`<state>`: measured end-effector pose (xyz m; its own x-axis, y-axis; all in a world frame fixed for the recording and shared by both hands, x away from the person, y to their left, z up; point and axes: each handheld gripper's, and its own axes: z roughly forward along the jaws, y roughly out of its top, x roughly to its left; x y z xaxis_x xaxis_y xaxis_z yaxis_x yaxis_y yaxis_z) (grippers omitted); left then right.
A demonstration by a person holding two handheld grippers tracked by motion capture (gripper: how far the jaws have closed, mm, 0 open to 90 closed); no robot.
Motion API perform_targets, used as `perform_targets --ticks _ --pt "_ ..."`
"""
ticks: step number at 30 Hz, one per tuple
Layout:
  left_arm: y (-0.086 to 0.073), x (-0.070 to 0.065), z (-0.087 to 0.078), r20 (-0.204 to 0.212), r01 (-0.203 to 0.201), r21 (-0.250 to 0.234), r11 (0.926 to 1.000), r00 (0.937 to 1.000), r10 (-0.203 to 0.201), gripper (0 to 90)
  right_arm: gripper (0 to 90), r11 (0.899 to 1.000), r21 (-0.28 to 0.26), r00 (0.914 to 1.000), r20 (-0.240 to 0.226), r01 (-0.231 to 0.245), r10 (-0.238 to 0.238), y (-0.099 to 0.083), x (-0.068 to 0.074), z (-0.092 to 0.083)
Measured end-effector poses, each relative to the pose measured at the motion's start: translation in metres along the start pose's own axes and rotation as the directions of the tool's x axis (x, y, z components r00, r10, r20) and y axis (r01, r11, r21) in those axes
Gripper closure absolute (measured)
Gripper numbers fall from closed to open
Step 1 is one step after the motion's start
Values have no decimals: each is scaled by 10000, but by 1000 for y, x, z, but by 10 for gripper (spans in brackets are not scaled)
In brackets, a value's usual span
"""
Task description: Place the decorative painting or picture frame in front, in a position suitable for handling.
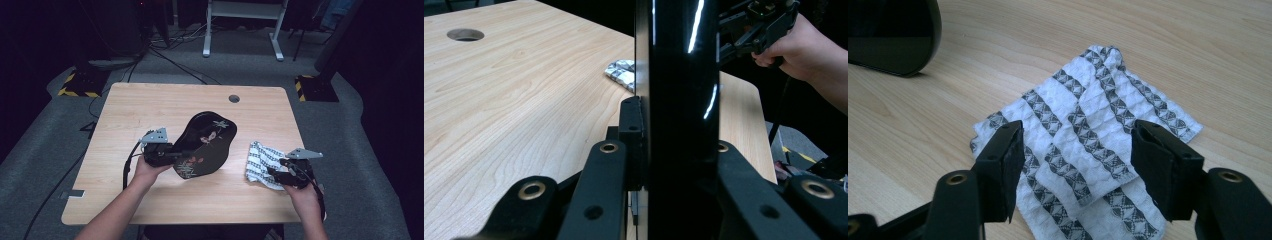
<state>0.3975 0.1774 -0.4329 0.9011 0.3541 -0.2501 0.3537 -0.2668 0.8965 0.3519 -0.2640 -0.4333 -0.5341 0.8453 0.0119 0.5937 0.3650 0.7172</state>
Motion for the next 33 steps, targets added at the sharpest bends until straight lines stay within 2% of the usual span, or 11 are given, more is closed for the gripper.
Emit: perform_targets --ticks 3,11,17,19,23,26,29,33 --pt "-3 5 -3 41 258 2 9997 9997 -258 802 387 10000 -13 10000 1 7 -7 0 0 0" --pt "-7 5 -8 25 -15 184 9998 10000 14 790 385 10000 6 10000 -54 26 -26 1 1 1" --pt "-9 6 -12 -23 133 294 9995 9999 -132 710 386 10000 -22 10000 -81 20 -20 2 0 1" --pt "-9 6 -14 6 177 195 9997 9998 -177 710 385 10000 -27 9999 -94 35 -35 3 1 1" --pt "-8 5 -18 -146 207 141 9997 9997 -205 643 386 10000 -25 9998 -155 83 -83 5 2 4" --pt "-9 5 -21 -122 370 96 9993 9992 -368 544 384 9999 -67 9997 -188 130 -131 8 3 4" --pt "-9 5 -25 -465 427 168 9989 9980 -419 436 382 9998 -125 9997 -180 138 -140 11 2 3" --pt "-11 2 -36 -977 412 313 9987 9945 -380 355 386 9997 -228 9999 -153 -21 18 15 -1 1"
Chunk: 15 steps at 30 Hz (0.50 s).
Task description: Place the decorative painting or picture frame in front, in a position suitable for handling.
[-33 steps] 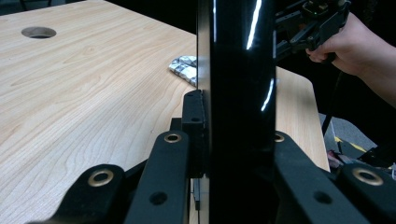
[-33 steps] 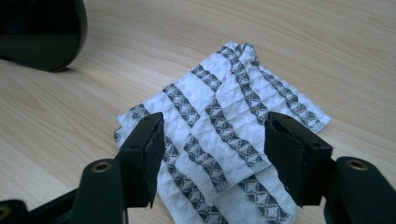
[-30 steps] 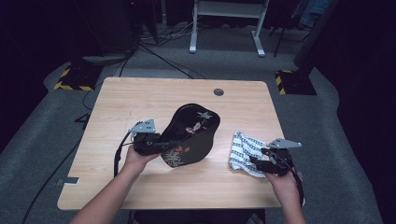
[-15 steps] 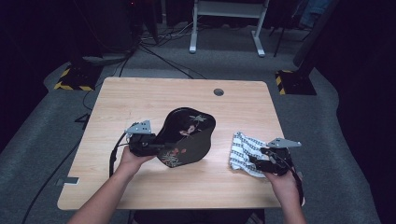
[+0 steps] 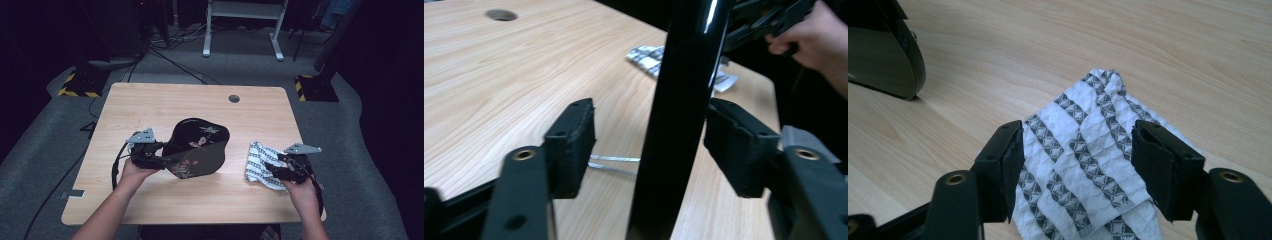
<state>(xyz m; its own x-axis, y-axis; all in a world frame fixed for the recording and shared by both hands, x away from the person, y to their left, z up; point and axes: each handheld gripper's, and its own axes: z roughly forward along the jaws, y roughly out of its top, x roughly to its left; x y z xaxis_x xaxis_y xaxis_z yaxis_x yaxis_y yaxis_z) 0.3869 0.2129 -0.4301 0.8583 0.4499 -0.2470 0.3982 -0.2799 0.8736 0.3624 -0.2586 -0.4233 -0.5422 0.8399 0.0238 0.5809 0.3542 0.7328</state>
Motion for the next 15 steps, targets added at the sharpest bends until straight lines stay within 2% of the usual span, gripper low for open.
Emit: perform_targets --ticks 6,10,15 --pt "-6 -5 -17 -481 -57 -10 10000 9988 56 329 379 9990 62 9989 -184 -433 434 8 -6 9" --pt "-12 -9 -30 -875 -58 -44 10000 9962 53 323 368 9984 442 9992 -170 -340 348 17 -6 25" --pt "-23 -10 -48 -1433 212 -81 9997 9894 -222 323 337 9942 1049 9995 -186 -232 253 28 -8 54"
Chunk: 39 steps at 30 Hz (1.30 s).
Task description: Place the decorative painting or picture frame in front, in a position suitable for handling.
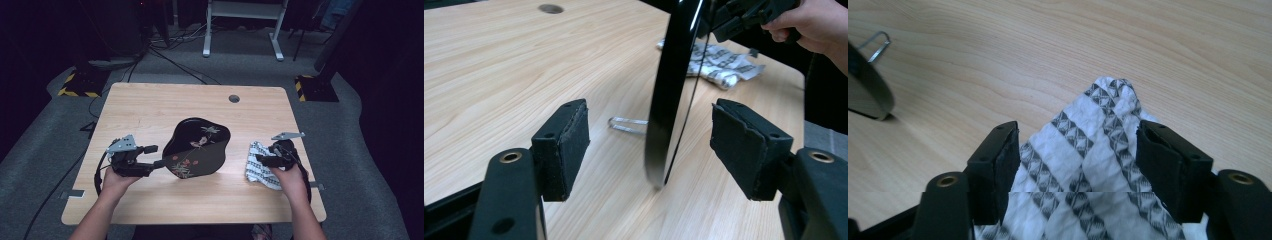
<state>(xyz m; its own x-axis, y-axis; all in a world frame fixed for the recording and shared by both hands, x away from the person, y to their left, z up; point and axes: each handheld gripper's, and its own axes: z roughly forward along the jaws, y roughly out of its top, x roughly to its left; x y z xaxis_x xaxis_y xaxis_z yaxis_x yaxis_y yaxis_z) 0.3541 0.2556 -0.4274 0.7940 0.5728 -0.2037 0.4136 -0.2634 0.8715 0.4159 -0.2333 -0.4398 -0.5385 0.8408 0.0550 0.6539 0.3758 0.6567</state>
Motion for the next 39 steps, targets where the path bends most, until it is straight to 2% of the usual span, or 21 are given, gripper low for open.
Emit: perform_targets --ticks 5,7,8,10,11,14,15,16,17,20,22,26,29,31,36,39 --pt "-9 2 -16 -684 279 20 9996 9973 -277 322 334 9970 742 9992 354 -231 205 8 -6 27" --pt "-12 2 -21 -949 590 63 9982 9938 -582 317 338 9942 1041 9983 533 -289 235 9 -9 35" --pt "-12 2 -21 -949 590 63 9982 9938 -582 315 338 9942 1041 9983 533 -289 235 9 -9 35" --pt "-15 4 -22 -1133 900 274 9956 9898 -863 312 344 9909 1308 9985 470 -330 271 9 -10 42" --pt "-16 5 -22 -1210 897 400 9952 9891 -843 310 363 9888 1462 9987 463 -292 226 9 -10 46" --pt "-19 5 -22 -1372 775 560 9954 9881 -692 311 452 9826 1859 9989 468 9 -97 8 -8 52" --pt "-19 5 -22 -1372 775 560 9954 9881 -692 311 452 9826 1859 9989 468 9 -97 8 -8 52" --pt "-19 5 -22 -1381 763 578 9954 9881 -677 311 566 9810 1926 9982 511 215 -319 9 -7 51" --pt "-19 5 -22 -1381 763 578 9954 9881 -677 311 566 9810 1926 9982 511 215 -319 9 -7 51" --pt "-18 4 -19 -1412 757 639 9951 9878 -661 311 734 9799 1945 9978 401 440 -528 8 -5 49" --pt "-17 4 -17 -1372 802 674 9945 9880 -704 313 783 9784 1989 9969 435 561 -660 8 -4 48" --pt "-15 4 -13 -1264 1026 764 9918 9877 -924 313 803 9845 1648 9963 509 602 -694 9 -3 40" --pt "-13 4 -12 -1022 917 664 9936 9912 -846 318 806 9939 912 9969 439 615 -657 10 -2 24" --pt "-11 3 -10 -960 885 666 9939 9920 -819 315 806 9966 576 9976 325 587 -607 10 -1 15" --pt "-5 -2 -5 -602 882 574 9944 9946 -848 309 805 9968 -239 9968 257 760 -754 12 5 -5" --pt "-3 -6 0 -450 608 538 9967 9973 -584 311 805 9940 -577 9957 125 927 -921 14 11 -14"
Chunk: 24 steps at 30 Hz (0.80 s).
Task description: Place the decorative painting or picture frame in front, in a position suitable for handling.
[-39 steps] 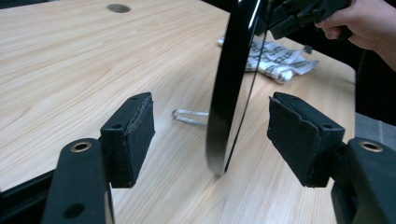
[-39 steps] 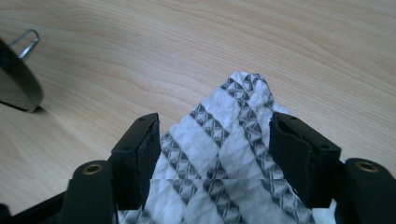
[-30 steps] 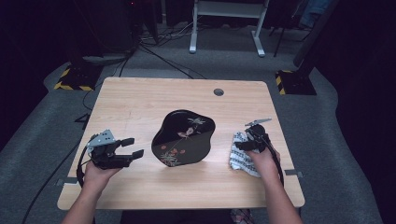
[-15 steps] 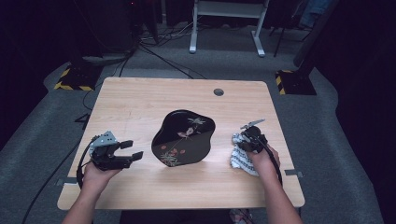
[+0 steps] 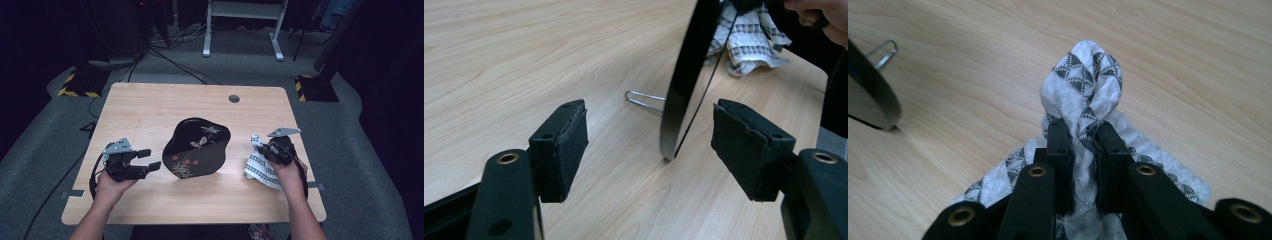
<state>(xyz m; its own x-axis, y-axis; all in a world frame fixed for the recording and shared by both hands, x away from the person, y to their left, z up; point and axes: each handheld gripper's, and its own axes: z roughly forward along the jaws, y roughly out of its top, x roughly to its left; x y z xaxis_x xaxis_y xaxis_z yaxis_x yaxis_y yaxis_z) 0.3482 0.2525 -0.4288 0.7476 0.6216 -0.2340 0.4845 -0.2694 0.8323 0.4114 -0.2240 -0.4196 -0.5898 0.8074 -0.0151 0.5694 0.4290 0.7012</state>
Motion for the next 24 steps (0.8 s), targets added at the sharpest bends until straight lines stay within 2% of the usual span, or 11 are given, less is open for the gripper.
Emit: perform_targets --ticks 3,8,12,18,21,24 --pt "3 -3 6 -78 -176 65 9998 9998 177 320 804 9995 -258 9998 -88 163 -166 3 7 -8" --pt "9 -6 15 33 -180 89 9998 9998 180 323 804 9975 -585 9989 -195 407 -419 6 17 -20" --pt "13 -11 23 -113 -638 195 9978 9979 640 342 803 9951 -831 9977 -361 538 -570 9 25 -28" --pt "17 -18 35 -209 -997 222 9948 9948 1001 412 803 9916 -953 9940 -572 876 -933 12 39 -34" --pt "17 -18 37 -342 -1075 207 9940 9935 1082 423 803 9905 -1013 9927 -683 927 -999 14 43 -38" --pt "17 -16 38 -259 -995 196 9948 9947 1000 447 802 9884 -1165 9904 -866 973 -1077 16 47 -44"
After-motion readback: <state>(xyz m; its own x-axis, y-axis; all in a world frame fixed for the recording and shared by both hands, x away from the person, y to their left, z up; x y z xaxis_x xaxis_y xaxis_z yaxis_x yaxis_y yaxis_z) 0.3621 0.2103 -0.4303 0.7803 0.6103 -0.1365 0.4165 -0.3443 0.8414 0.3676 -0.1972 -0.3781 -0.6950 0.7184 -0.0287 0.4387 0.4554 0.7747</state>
